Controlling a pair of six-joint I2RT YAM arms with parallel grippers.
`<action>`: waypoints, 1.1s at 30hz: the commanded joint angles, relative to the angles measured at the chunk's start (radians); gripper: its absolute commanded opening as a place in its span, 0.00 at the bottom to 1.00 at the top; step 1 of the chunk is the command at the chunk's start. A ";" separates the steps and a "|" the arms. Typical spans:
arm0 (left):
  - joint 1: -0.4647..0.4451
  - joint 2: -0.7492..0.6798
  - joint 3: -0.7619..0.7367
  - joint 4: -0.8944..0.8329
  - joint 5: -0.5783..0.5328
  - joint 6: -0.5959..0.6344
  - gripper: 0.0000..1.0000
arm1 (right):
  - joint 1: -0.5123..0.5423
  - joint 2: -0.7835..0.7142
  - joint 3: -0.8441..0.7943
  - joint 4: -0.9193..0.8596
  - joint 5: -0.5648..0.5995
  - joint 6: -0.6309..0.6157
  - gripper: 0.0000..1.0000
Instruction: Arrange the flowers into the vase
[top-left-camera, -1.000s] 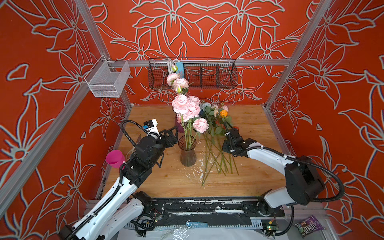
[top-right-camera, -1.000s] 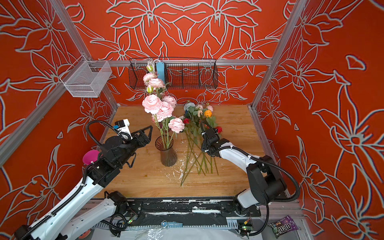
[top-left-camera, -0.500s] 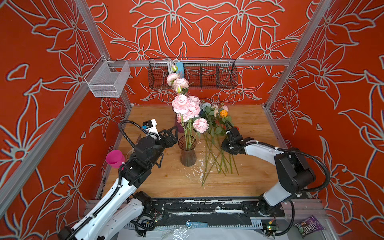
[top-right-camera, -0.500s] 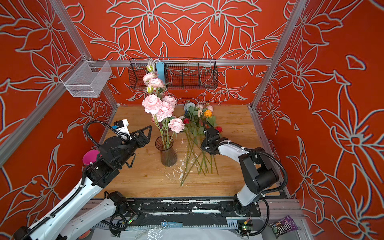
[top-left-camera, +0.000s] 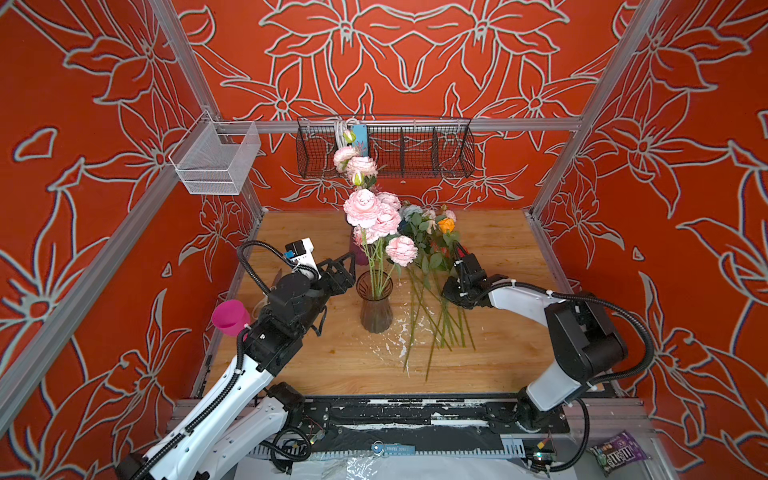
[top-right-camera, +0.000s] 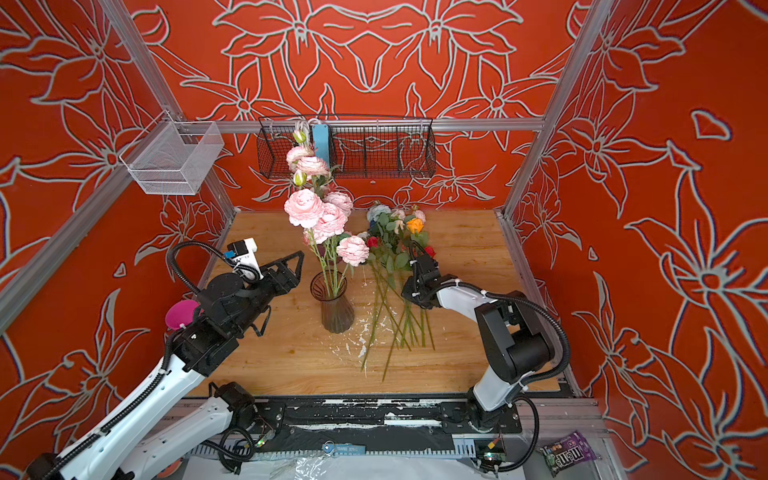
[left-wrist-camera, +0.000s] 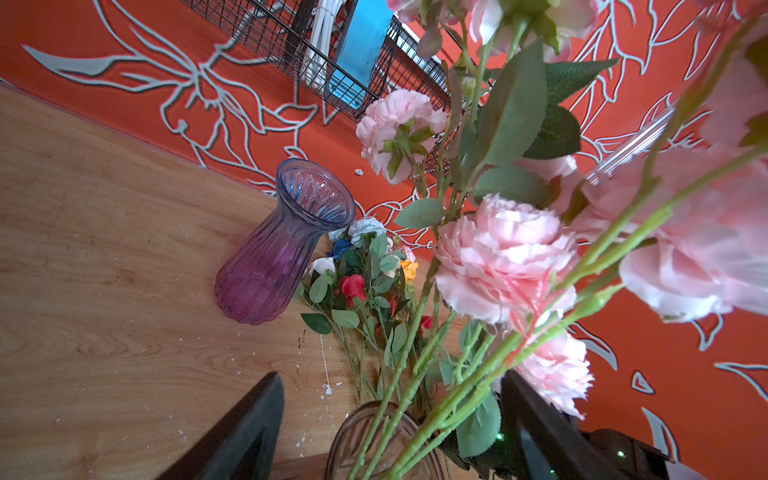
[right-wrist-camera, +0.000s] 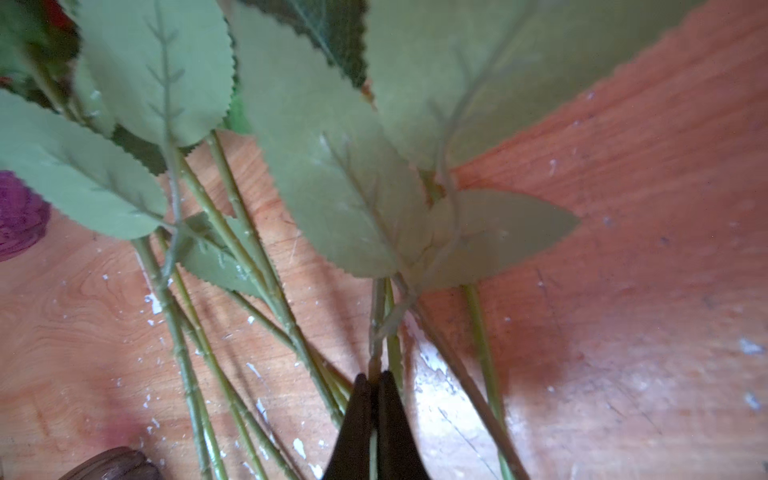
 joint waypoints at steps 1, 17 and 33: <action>0.006 -0.009 0.021 0.026 -0.005 0.001 0.82 | -0.006 -0.100 -0.023 -0.030 0.027 -0.010 0.00; 0.006 -0.017 0.020 0.025 -0.019 0.011 0.82 | -0.009 -0.415 -0.077 -0.005 -0.056 0.001 0.00; 0.006 -0.015 0.022 0.022 -0.022 0.018 0.82 | -0.015 -0.141 -0.052 0.035 -0.159 0.033 0.30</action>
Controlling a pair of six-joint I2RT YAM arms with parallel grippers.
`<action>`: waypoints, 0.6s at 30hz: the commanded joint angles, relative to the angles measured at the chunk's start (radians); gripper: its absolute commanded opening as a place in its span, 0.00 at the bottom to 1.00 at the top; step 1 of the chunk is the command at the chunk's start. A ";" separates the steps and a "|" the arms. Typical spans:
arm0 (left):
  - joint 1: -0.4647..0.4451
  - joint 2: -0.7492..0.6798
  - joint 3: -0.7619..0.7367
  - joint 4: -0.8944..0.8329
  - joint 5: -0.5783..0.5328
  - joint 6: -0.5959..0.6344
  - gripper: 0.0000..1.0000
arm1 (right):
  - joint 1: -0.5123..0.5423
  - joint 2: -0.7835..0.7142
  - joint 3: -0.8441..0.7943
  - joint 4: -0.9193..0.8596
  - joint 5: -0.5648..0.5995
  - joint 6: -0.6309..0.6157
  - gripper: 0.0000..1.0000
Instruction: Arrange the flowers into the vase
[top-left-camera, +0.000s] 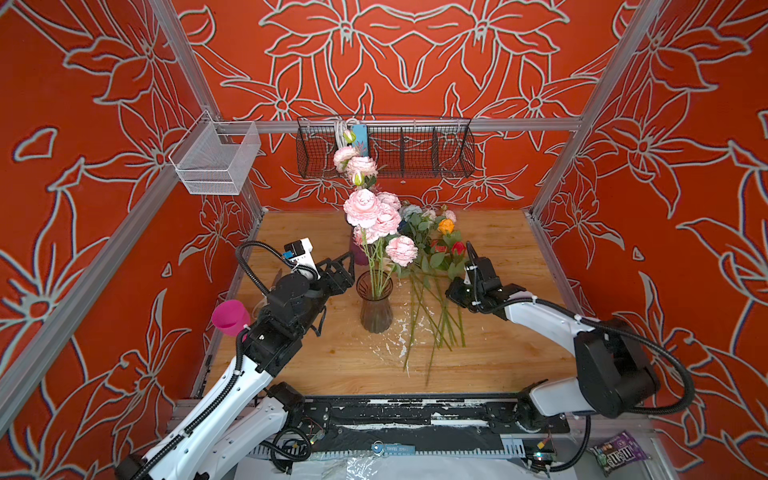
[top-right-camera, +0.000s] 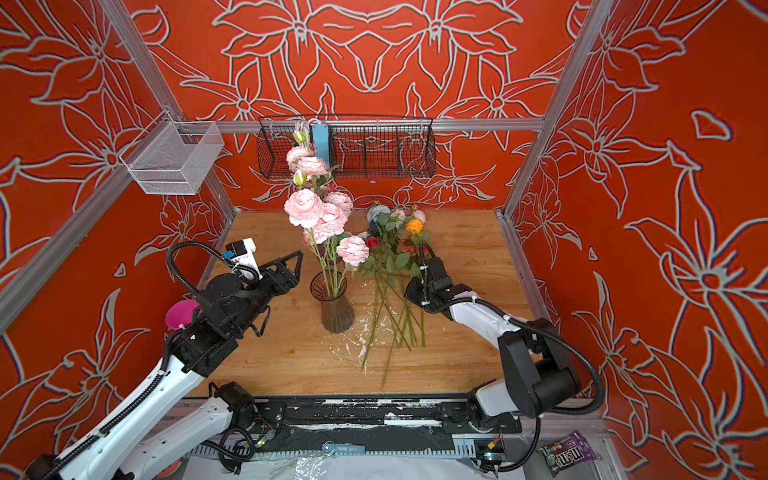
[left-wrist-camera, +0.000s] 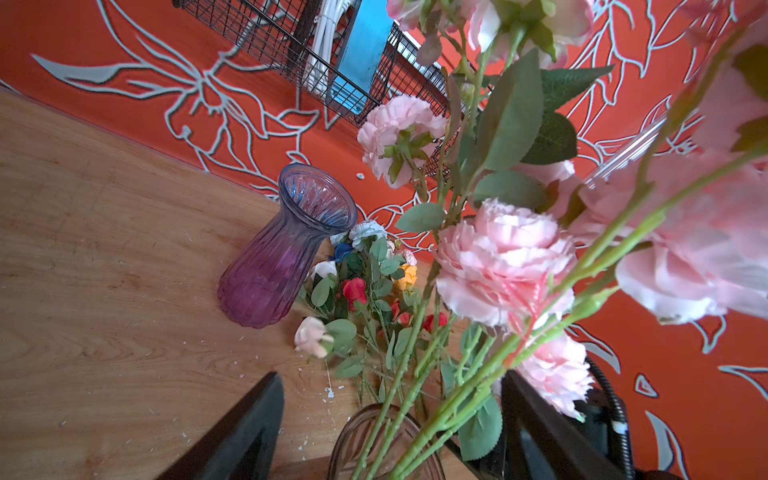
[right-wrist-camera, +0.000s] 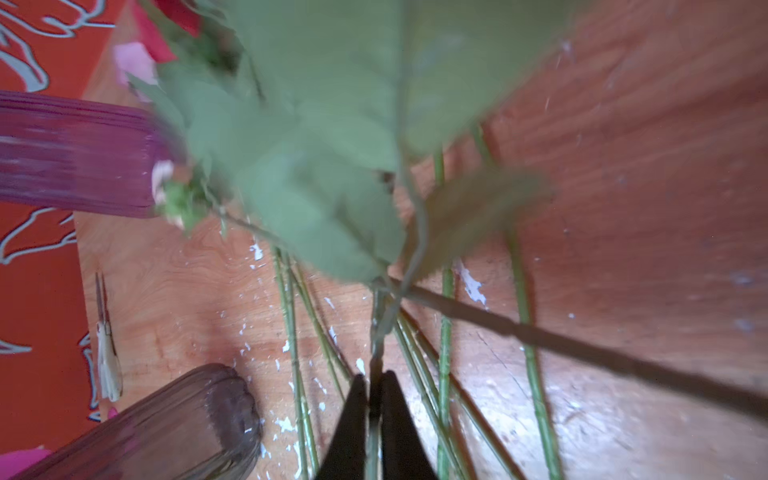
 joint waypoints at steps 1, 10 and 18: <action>0.006 -0.010 0.021 0.023 -0.013 0.011 0.82 | -0.002 -0.017 0.038 -0.037 -0.022 0.006 0.34; 0.006 -0.006 0.023 0.025 0.006 0.001 0.82 | 0.009 -0.132 0.135 -0.312 0.159 -0.291 0.40; 0.005 0.005 0.023 0.023 -0.004 0.007 0.82 | 0.199 0.180 0.467 -0.580 0.456 -0.701 0.36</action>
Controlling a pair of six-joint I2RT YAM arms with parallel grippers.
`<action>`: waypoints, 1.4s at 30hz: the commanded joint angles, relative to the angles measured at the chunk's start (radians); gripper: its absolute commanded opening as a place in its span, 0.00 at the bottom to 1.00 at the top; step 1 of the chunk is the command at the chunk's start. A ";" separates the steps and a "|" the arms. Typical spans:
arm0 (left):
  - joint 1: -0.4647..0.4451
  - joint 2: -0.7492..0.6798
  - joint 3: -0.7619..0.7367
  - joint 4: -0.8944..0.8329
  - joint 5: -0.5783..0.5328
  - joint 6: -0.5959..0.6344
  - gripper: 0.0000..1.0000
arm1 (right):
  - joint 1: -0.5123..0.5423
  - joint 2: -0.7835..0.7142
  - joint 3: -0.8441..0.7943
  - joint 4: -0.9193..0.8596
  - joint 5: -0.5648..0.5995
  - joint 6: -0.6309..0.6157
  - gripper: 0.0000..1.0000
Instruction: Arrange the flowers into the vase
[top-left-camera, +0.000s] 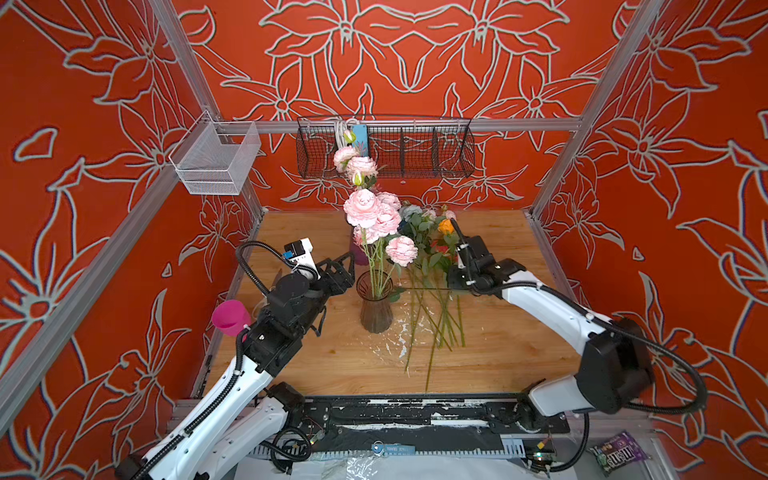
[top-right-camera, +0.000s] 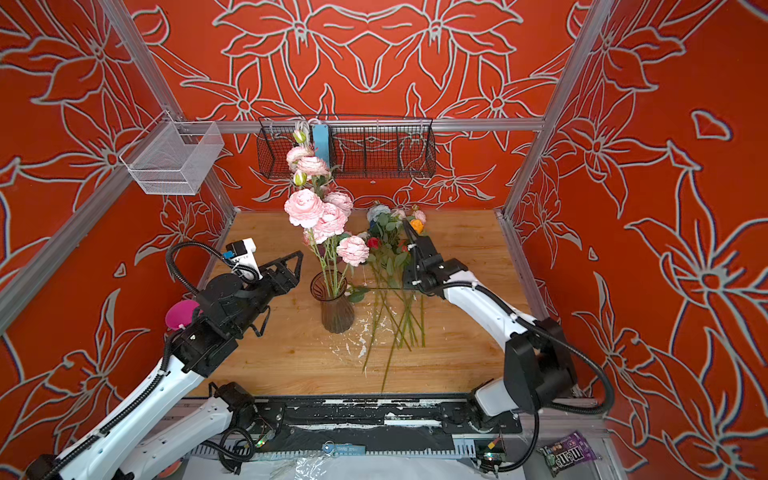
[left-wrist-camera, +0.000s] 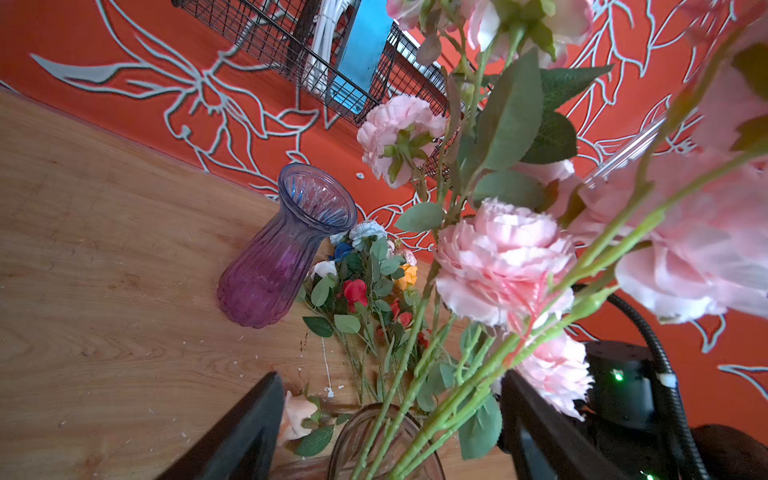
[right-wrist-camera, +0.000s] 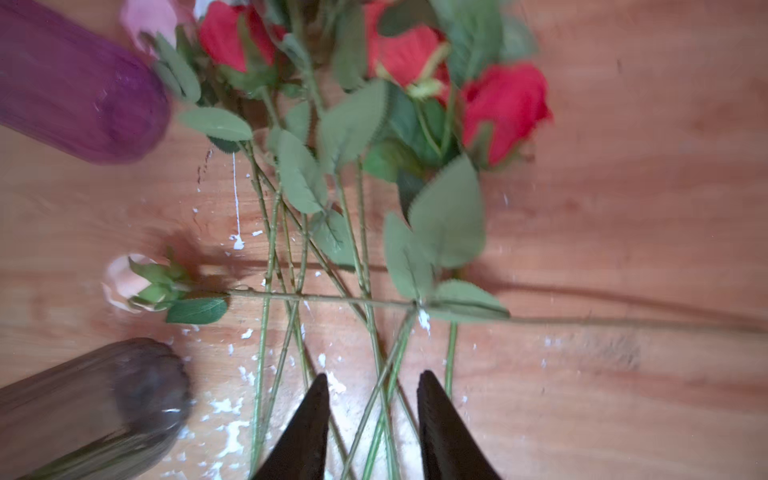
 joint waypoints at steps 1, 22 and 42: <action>0.006 0.004 0.025 0.020 -0.008 0.009 0.82 | 0.072 0.112 0.068 -0.160 0.153 -0.275 0.36; 0.007 0.010 0.018 0.031 -0.021 0.025 0.83 | 0.034 0.282 0.125 -0.082 -0.015 -0.620 0.44; 0.008 0.012 0.021 0.025 -0.052 0.055 0.83 | 0.009 0.260 0.104 -0.011 0.016 -0.603 0.12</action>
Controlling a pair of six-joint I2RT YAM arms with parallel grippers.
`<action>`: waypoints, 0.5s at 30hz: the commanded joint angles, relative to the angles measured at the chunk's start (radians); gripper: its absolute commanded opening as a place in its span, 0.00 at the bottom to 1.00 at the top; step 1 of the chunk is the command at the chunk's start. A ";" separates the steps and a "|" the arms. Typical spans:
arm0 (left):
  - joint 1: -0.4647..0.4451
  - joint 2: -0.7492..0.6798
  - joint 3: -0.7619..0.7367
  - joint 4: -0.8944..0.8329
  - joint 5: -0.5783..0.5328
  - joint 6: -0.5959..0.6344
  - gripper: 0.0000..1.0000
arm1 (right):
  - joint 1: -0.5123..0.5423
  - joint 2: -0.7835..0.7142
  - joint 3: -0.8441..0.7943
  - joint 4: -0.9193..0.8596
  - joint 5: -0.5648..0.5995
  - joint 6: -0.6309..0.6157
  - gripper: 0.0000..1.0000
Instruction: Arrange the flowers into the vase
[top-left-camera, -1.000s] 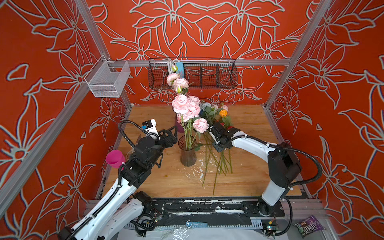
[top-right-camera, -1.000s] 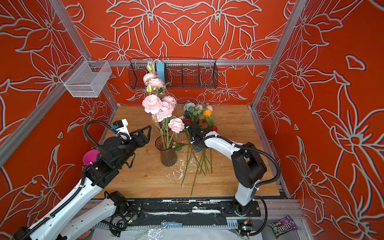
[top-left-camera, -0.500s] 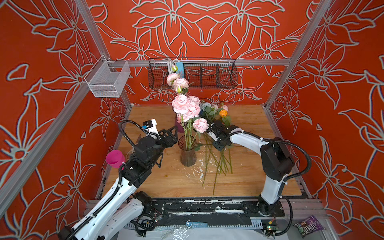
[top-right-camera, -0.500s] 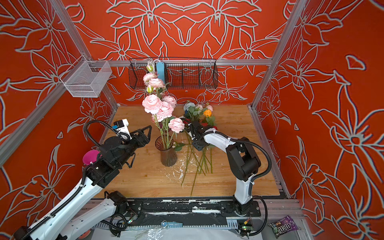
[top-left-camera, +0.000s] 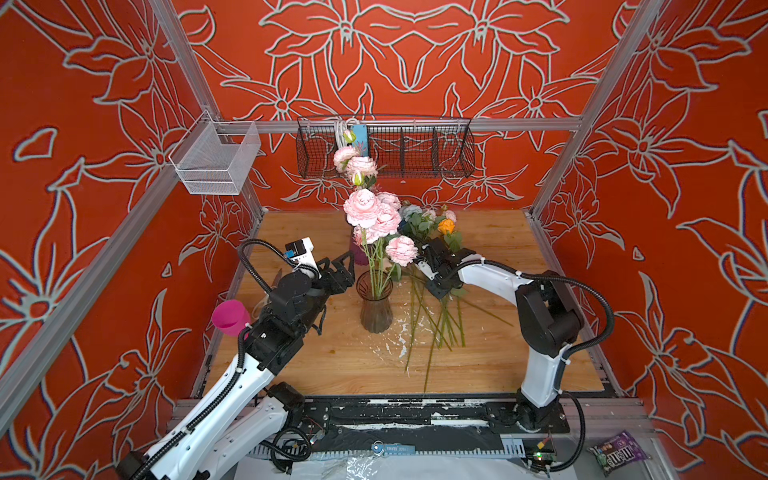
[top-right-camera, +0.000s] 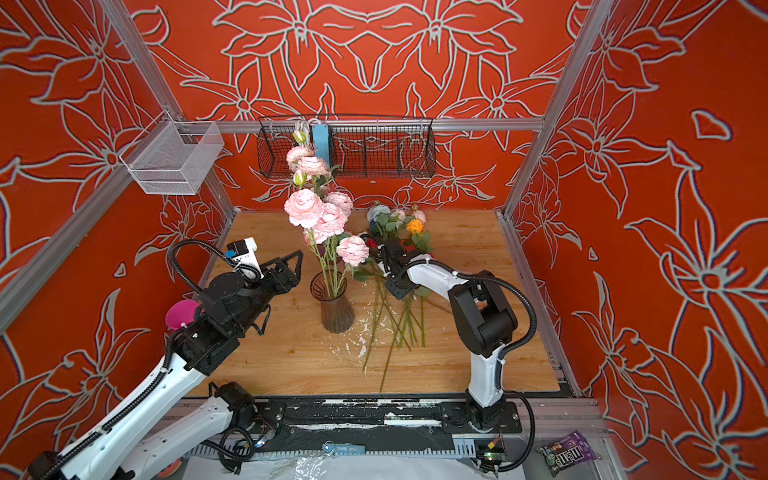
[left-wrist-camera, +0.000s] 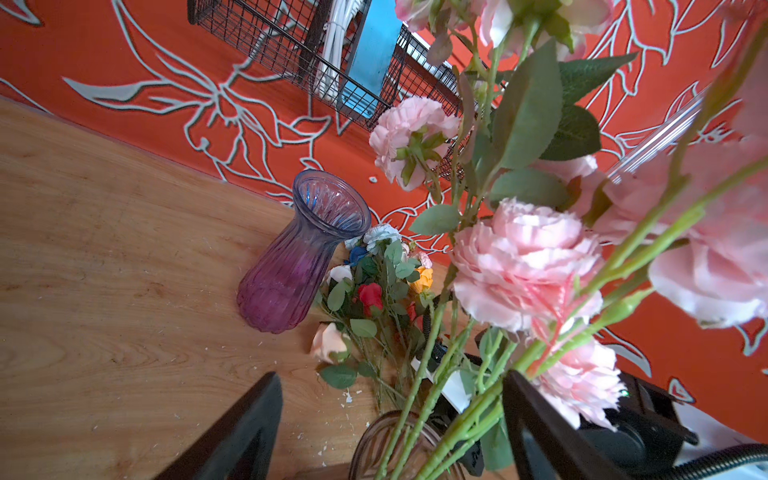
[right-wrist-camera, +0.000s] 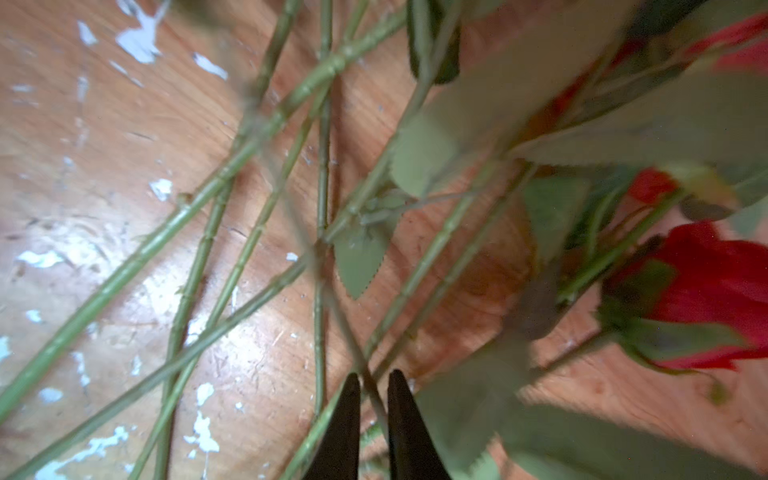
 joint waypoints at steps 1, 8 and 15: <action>0.007 -0.002 0.021 0.023 -0.017 0.011 0.83 | -0.001 -0.043 -0.026 0.033 -0.002 -0.001 0.11; 0.007 -0.011 0.020 0.025 -0.015 0.012 0.83 | 0.000 -0.063 -0.046 0.068 0.001 0.014 0.15; 0.007 -0.014 0.020 0.026 -0.015 0.011 0.83 | 0.000 0.006 -0.008 0.034 0.014 0.016 0.30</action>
